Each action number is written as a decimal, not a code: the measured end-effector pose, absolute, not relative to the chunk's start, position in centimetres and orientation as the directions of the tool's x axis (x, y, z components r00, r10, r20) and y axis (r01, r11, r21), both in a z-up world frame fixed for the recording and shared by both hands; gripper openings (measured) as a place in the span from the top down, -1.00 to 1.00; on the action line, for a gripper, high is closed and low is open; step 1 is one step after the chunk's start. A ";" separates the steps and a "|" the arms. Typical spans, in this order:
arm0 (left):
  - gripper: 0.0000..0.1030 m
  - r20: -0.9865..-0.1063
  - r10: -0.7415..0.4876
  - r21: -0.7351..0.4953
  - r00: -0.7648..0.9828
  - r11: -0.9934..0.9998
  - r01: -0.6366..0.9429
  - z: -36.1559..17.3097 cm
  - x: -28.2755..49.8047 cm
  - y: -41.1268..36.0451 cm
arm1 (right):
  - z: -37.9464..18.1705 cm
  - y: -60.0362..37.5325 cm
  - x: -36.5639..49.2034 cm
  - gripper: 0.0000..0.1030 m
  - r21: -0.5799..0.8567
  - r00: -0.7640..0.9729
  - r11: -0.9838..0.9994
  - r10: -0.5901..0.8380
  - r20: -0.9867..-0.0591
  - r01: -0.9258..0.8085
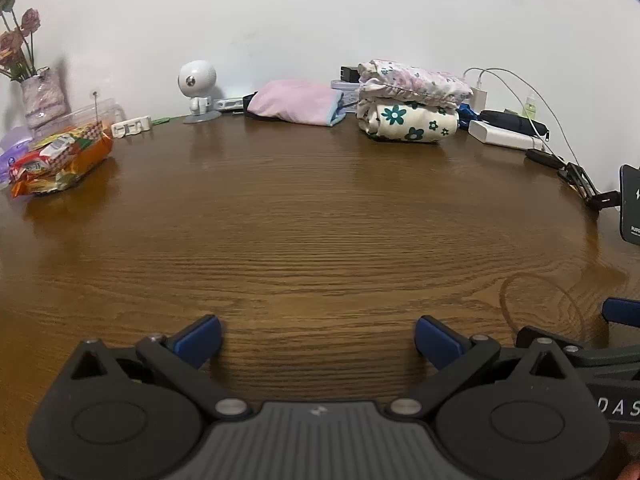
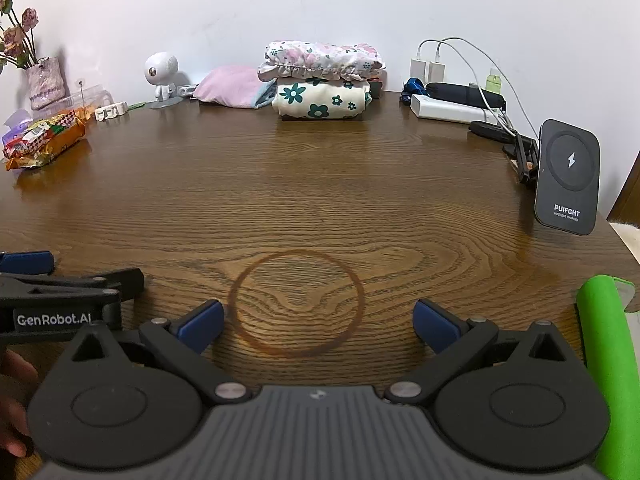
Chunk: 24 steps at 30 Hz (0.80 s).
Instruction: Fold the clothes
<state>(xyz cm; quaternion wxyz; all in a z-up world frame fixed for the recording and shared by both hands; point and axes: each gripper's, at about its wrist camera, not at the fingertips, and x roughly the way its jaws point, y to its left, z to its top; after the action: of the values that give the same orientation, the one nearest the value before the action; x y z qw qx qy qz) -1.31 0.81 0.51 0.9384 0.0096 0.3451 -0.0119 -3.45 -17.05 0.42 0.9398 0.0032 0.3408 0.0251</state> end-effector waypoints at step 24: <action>-1.00 -0.648 -0.007 0.010 0.762 1.000 0.018 0.4 -1.3 0.9 | 0.4 -16.8 -3.4 -0.99 0.015 0.765 0.999 0.042 -0.642 -0.042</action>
<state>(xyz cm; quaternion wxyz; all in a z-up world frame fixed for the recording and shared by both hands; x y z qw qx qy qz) -1.25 0.88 0.42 0.9385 0.0078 0.3451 -0.0067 -3.36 -16.80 0.41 0.9395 0.0000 0.3417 0.0221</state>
